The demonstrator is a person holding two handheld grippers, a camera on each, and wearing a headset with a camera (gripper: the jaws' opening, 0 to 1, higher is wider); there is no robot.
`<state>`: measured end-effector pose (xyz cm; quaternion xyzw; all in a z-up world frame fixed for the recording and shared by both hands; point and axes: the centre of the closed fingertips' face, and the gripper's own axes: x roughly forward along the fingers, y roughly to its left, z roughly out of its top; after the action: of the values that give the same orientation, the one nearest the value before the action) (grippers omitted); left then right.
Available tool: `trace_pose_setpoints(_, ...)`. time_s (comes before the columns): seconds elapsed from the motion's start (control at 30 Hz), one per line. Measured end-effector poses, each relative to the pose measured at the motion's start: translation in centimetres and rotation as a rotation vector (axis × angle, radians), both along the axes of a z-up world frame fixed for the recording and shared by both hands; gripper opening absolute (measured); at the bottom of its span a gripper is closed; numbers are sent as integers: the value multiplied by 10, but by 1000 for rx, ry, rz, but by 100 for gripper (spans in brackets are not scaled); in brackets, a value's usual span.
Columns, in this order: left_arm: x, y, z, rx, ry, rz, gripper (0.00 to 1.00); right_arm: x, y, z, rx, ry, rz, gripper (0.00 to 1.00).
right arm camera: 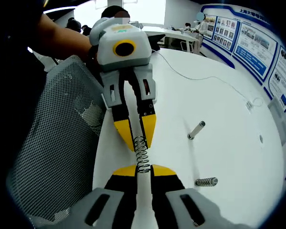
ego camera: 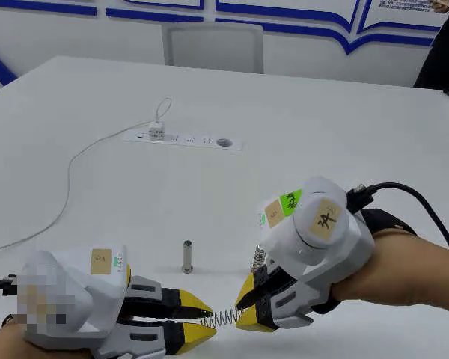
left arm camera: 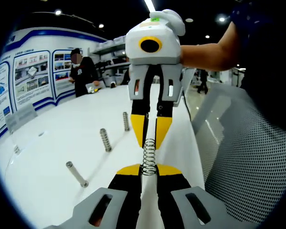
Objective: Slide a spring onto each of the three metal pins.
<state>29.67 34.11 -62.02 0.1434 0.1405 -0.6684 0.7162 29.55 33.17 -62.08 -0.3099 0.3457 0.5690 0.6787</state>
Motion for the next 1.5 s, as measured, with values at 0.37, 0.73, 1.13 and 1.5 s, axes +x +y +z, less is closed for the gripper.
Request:
trace_pose_setpoints(0.37,-3,-3,4,-7,6,-15,10,0,-2,-6,13,24,-24,15)
trace_pose_setpoints(0.73,-2,-4,5,-16,11,-9,10,-1,-3,-4,17,22,-29,12)
trace_pose_setpoints(1.13,-4,-4,0,0,24,-16,10,-1,16,17,59,2,-8,12)
trace_pose_setpoints(1.5,-3,-2,1,-1,19,-6,10,-2,31,23,62,-8,26,12)
